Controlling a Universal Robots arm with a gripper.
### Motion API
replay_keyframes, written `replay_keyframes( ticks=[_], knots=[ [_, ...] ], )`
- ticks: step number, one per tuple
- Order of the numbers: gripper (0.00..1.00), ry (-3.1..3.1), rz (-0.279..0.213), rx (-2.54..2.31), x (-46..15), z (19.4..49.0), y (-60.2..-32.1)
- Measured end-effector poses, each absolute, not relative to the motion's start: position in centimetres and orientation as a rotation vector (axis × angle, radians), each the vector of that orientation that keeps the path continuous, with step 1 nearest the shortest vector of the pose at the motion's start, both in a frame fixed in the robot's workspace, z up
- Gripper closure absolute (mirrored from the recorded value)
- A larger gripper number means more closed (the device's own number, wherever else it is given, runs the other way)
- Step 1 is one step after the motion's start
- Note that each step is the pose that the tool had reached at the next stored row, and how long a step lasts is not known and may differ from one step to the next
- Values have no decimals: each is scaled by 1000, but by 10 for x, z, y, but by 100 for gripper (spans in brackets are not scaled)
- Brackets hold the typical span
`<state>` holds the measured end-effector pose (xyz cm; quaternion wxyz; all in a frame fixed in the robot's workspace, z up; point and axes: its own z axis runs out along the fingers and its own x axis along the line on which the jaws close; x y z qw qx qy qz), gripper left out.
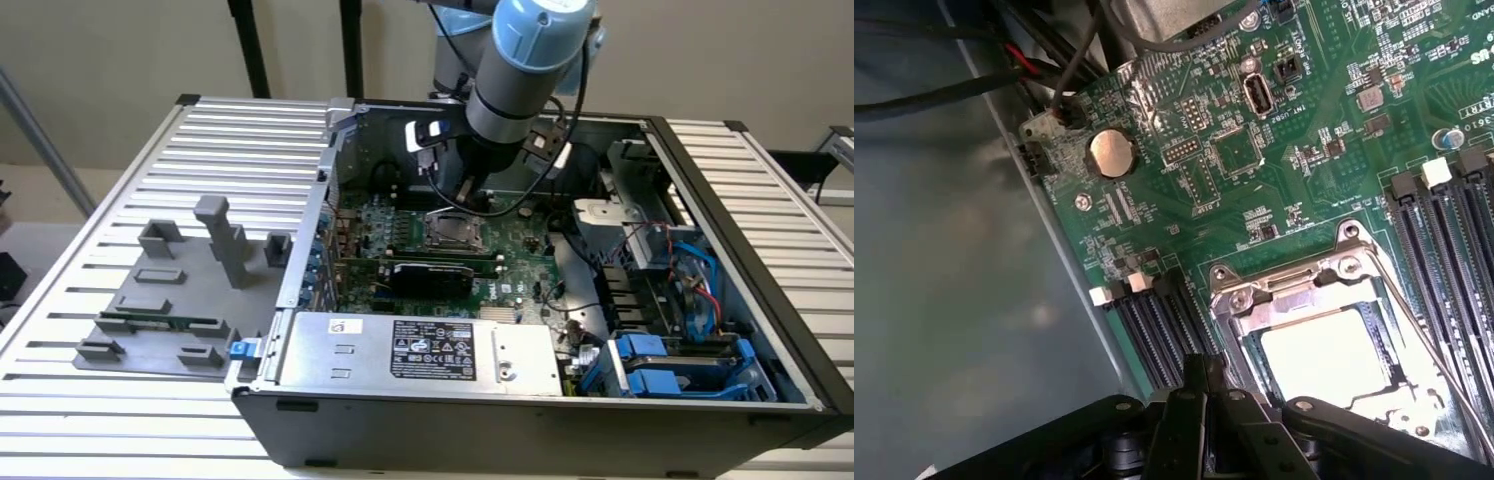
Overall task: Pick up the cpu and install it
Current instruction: 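Install the first cpu locking lever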
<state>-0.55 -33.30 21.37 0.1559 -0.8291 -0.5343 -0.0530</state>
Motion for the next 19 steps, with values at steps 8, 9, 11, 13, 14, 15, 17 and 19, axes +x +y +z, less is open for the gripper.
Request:
replay_keyframes(
  ticks=[8, 9, 11, 13, 14, 15, 17, 19],
  knots=[
    [89, -1528, -155, -2371, -7, 229, -332],
    [89, -1528, -155, -2371, -7, 231, -332],
    [89, -1528, -155, -2371, -7, 237, -332],
    [89, -1528, -155, -2371, -7, 242, -331],
    [89, -1528, -156, -2370, -7, 245, -331],
    [89, -1528, -156, -2370, -7, 248, -331],
    [89, -1527, -156, -2370, -8, 251, -332],
    [89, -1527, -156, -2370, -11, 251, -332]
  ],
)
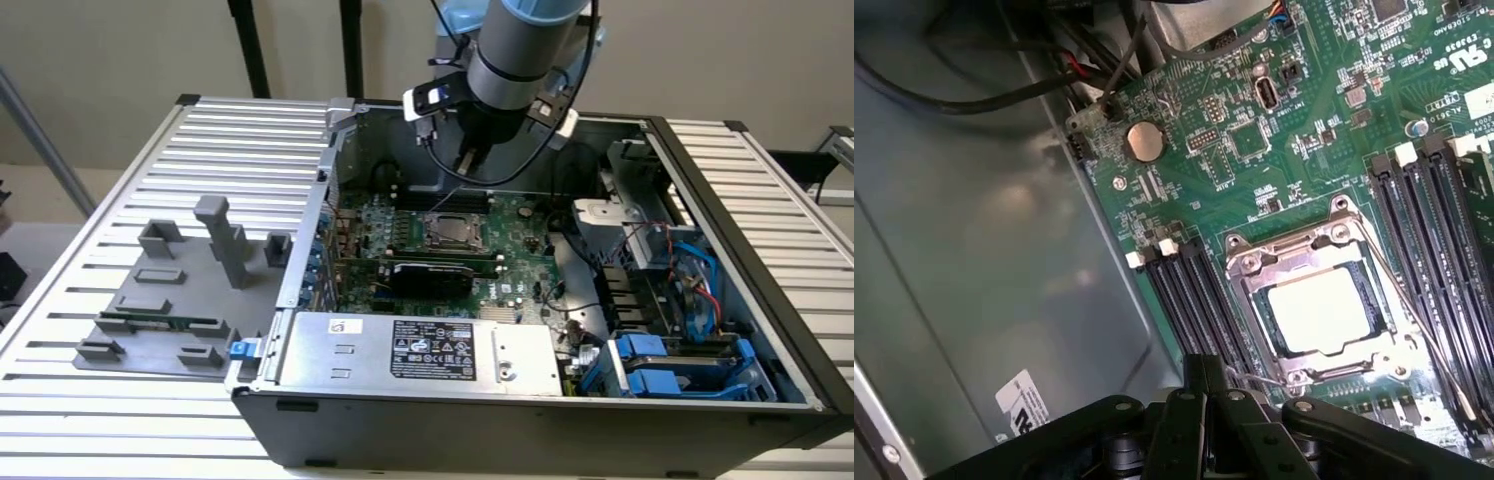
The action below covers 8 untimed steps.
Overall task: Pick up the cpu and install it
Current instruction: 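Install the first cpu locking lever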
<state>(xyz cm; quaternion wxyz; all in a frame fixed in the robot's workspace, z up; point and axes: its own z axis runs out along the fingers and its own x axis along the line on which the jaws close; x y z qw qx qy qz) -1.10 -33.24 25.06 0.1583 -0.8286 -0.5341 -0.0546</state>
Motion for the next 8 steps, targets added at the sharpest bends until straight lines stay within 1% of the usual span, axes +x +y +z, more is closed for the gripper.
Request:
replay_keyframes(
  ticks=[8],
  knots=[
    [89, -1527, -156, -2370, -42, 250, -335]
  ],
)
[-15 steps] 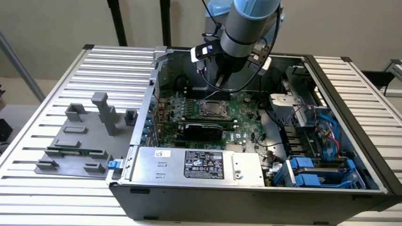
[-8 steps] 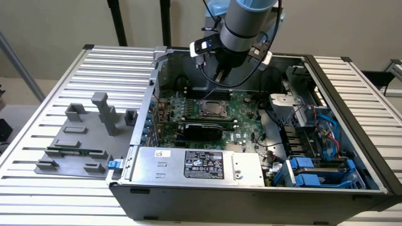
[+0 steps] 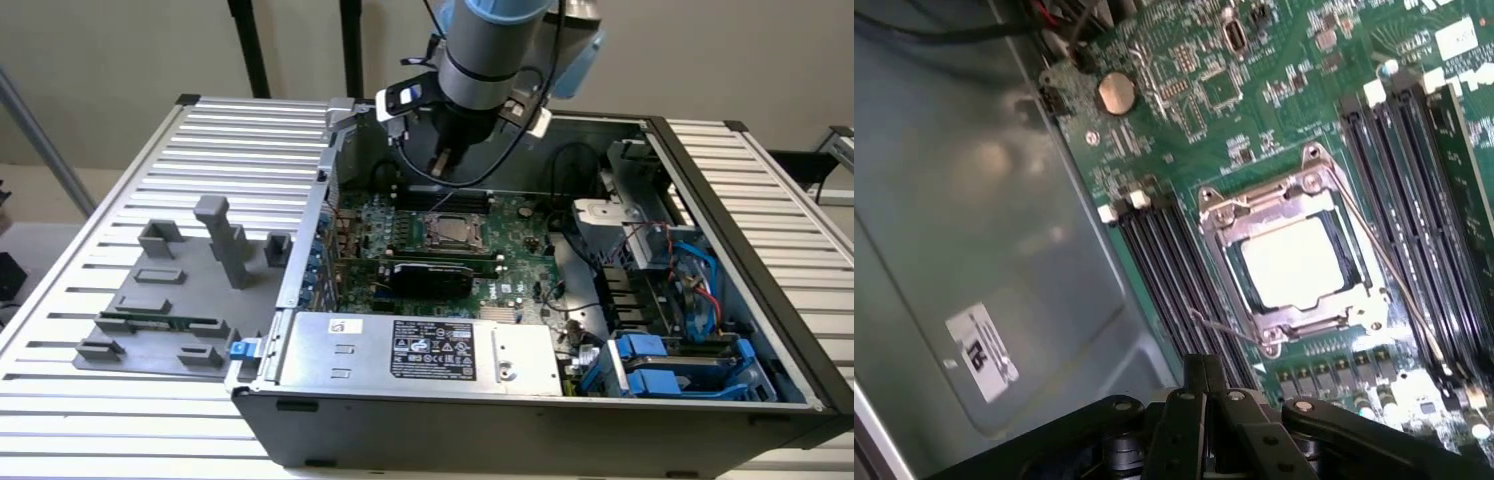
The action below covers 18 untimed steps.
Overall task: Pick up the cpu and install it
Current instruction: 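Install the first cpu locking lever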
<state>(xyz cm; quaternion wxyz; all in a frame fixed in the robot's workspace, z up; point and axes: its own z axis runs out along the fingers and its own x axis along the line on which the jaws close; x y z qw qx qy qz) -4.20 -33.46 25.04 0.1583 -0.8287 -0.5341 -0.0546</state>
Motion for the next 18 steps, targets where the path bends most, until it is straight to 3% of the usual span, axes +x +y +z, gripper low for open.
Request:
replay_keyframes(
  ticks=[18],
  knots=[
    [89, -1531, -151, -2376, -46, 219, -335]
  ],
)
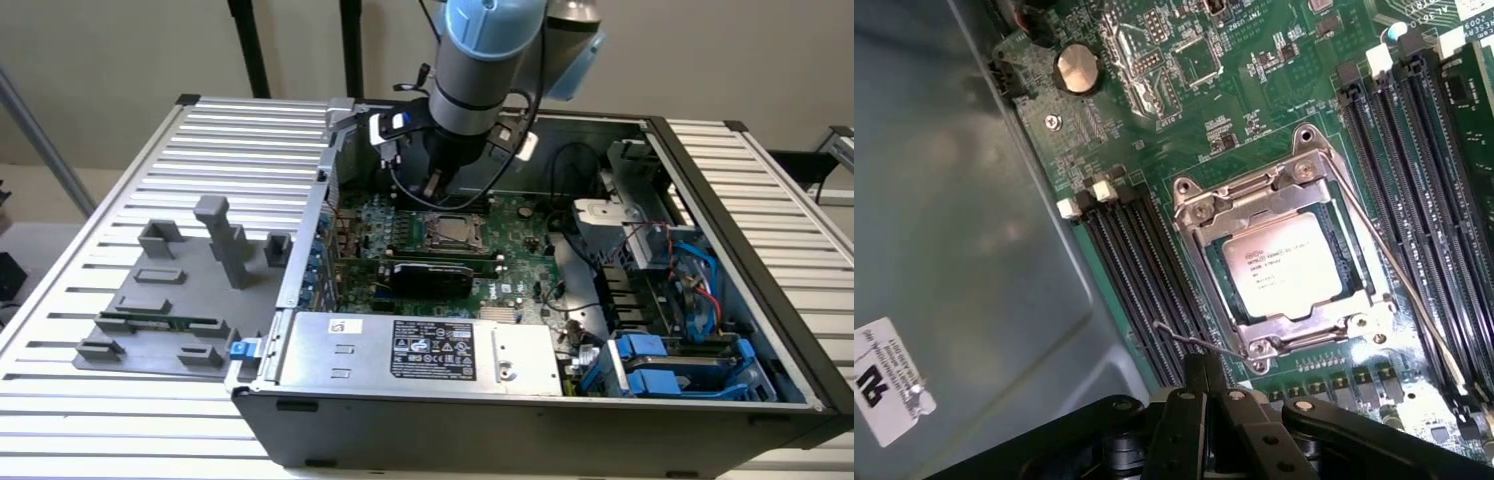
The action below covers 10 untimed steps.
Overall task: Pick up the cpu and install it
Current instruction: 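Install the first cpu locking lever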
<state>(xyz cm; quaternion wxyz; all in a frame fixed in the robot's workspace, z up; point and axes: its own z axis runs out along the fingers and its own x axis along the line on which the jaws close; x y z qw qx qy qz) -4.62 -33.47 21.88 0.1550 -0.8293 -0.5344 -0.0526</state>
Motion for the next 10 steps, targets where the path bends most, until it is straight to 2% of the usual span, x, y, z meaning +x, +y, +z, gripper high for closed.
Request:
replay_keyframes(
  ticks=[10],
  knots=[
    [89, -1539, -136, -2391, -39, 203, -328]
  ],
)
